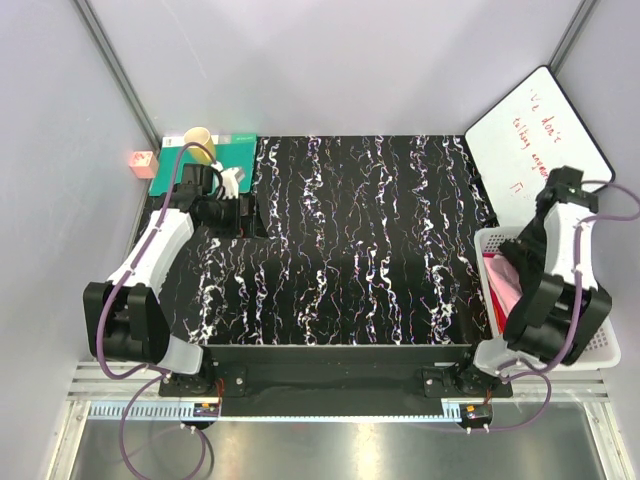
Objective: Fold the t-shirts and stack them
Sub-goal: Grab crumpled tshirt from bin with the right arm, then move the tshirt to the center of the board
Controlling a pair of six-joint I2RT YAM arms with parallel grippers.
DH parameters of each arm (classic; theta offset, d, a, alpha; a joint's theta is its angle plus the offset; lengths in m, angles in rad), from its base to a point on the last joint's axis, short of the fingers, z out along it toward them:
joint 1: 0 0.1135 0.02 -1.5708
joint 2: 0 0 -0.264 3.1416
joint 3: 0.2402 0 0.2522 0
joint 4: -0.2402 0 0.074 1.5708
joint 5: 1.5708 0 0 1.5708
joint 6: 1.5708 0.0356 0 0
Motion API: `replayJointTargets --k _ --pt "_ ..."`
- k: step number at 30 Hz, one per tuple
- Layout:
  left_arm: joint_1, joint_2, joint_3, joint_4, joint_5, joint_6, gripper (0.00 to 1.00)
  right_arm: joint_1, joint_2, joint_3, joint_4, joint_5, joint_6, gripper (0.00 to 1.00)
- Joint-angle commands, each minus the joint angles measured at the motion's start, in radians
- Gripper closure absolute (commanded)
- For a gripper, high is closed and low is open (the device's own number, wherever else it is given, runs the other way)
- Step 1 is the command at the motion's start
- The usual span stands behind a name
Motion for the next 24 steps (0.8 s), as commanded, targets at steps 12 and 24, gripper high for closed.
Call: replayJointTargets --k 12,24 --pt "-0.004 -0.110 0.070 0.050 -0.119 -0.034 0.01 0.054 -0.239 0.395 0.044 -0.282 0.051 1.00" --pt "-0.004 -0.138 0.087 0.071 -0.128 -0.073 0.01 0.582 -0.031 0.468 0.167 -0.523 0.025 1.00"
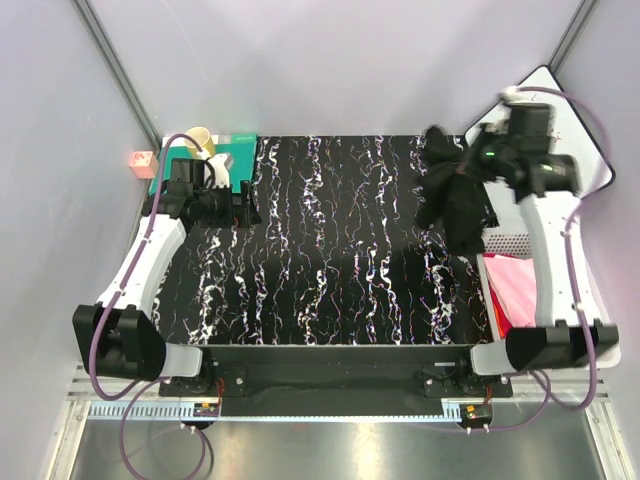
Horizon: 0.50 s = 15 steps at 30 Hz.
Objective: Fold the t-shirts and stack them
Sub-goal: Move the tshirt to the center of the board
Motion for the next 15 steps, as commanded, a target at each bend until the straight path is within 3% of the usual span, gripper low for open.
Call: replayJointTargets --k 1,2,6,15 --pt "-0.004 -0.051 0.051 0.039 -0.040 -0.019 0.01 0.211 0.134 0.036 0.070 -0.123 -0.015 1.00" --pt "-0.004 -0.054 0.056 0.038 -0.051 -0.019 0.01 0.276 0.181 0.050 0.070 -0.131 -0.015 1.00" --pt "-0.004 -0.061 0.069 0.037 -0.062 -0.025 0.01 0.329 0.246 0.109 0.081 -0.137 0.000 1.00" --pt "-0.004 -0.044 0.063 0.036 -0.048 -0.044 0.01 0.245 0.143 0.165 0.088 0.358 -0.051 1.00"
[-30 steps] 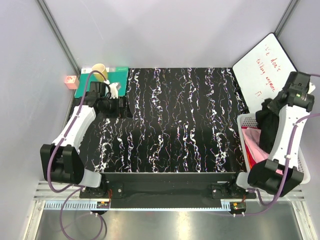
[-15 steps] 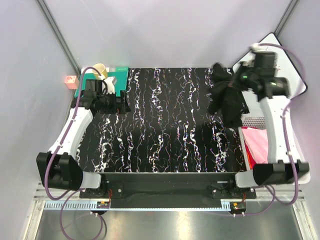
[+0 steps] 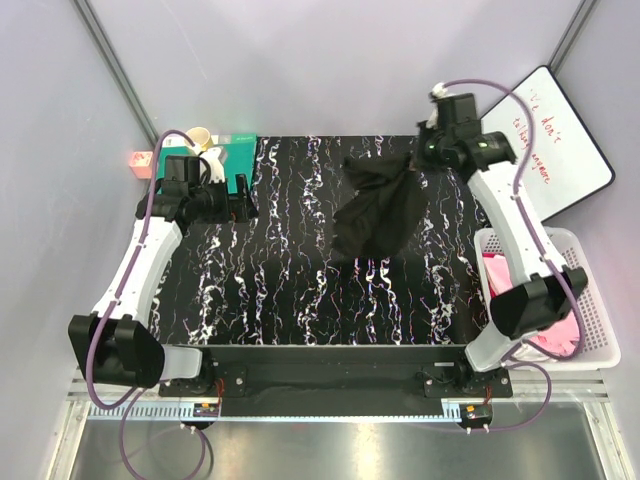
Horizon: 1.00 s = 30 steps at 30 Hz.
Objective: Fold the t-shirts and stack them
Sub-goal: Move the tshirt to the center of the board
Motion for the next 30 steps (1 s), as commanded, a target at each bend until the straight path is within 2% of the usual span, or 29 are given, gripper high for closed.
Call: replayJointTargets --k 1,5,8,11,12,15,17,18,19,20,21,27,30 --pt "-0.004 -0.004 0.037 0.031 -0.004 -0.012 0.01 -0.078 -0.139 0.047 0.054 0.303 -0.038 1.00" --pt "-0.004 0.013 0.043 0.030 0.006 -0.006 0.01 -0.095 -0.186 0.009 0.055 0.393 -0.042 1.00" --pt "-0.004 0.027 0.050 0.028 0.006 -0.006 0.01 -0.096 -0.191 -0.029 0.057 0.303 -0.026 1.00" --pt "-0.006 0.044 0.061 0.028 0.013 -0.004 0.01 -0.092 -0.162 -0.146 0.078 0.029 0.019 1.00" --pt "-0.007 0.059 0.063 0.027 0.012 -0.003 0.01 -0.081 -0.143 -0.217 0.101 -0.146 0.025 1.00" --pt "-0.019 0.087 0.081 0.025 0.013 0.000 0.01 0.044 -0.024 -0.292 0.106 -0.278 0.012 0.99" --pt "-0.032 0.098 0.093 0.025 0.012 0.008 0.01 0.106 0.082 -0.284 0.091 -0.305 -0.005 0.72" --pt "-0.038 0.105 0.098 0.019 0.009 0.009 0.01 0.141 0.105 -0.274 0.089 -0.324 -0.005 0.55" --pt "-0.042 0.111 0.103 0.016 0.009 0.017 0.01 0.150 0.122 -0.266 0.090 -0.326 -0.002 0.24" --pt "-0.050 0.113 0.109 0.011 0.006 0.020 0.01 0.154 0.121 -0.261 0.101 -0.312 0.008 0.07" --pt "-0.055 0.115 0.112 0.005 0.001 0.025 0.01 0.152 0.110 -0.257 0.132 -0.271 0.016 0.00" --pt "-0.061 0.122 0.112 -0.004 0.009 0.032 0.01 0.140 0.045 -0.191 0.137 0.043 -0.070 0.00" --pt "-0.062 0.124 0.107 -0.004 0.019 0.031 0.01 0.091 0.074 -0.169 0.092 0.091 -0.073 0.00"
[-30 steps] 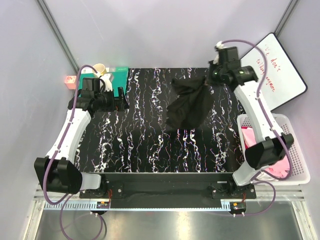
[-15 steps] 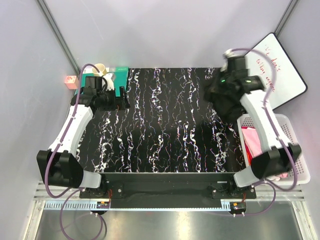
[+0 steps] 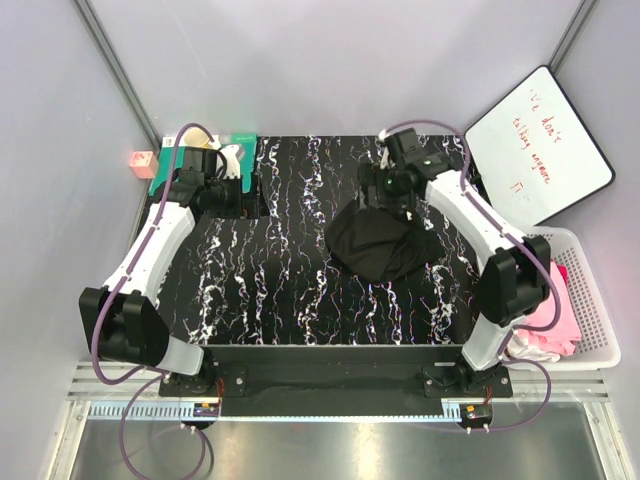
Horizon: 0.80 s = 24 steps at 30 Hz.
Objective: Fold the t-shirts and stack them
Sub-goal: Move the tshirt to the center of the board, then flatten out the tshirt
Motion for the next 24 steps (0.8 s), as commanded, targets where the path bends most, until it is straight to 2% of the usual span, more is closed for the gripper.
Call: replayJointTargets --k 1,2,3,6,18,24 --pt "-0.006 0.002 0.035 0.010 0.016 0.011 0.01 -0.075 -0.028 0.061 -0.007 0.168 -0.038 0.02" --pt "-0.006 0.002 0.034 0.009 0.018 0.010 0.01 -0.087 -0.028 0.054 -0.008 0.183 -0.034 0.04" --pt "-0.008 0.002 0.034 0.007 0.018 0.010 0.01 -0.099 -0.030 0.034 -0.007 0.203 -0.033 0.12" --pt "-0.012 0.002 0.030 0.009 0.019 0.008 0.01 -0.145 -0.012 0.005 -0.005 0.214 -0.044 0.16" --pt "-0.047 0.027 0.043 -0.013 0.001 0.005 0.01 -0.175 0.119 -0.035 -0.030 0.101 -0.050 0.16" --pt "-0.054 0.039 0.050 -0.019 -0.011 0.005 0.01 -0.173 0.163 -0.058 -0.042 0.016 -0.044 0.26"
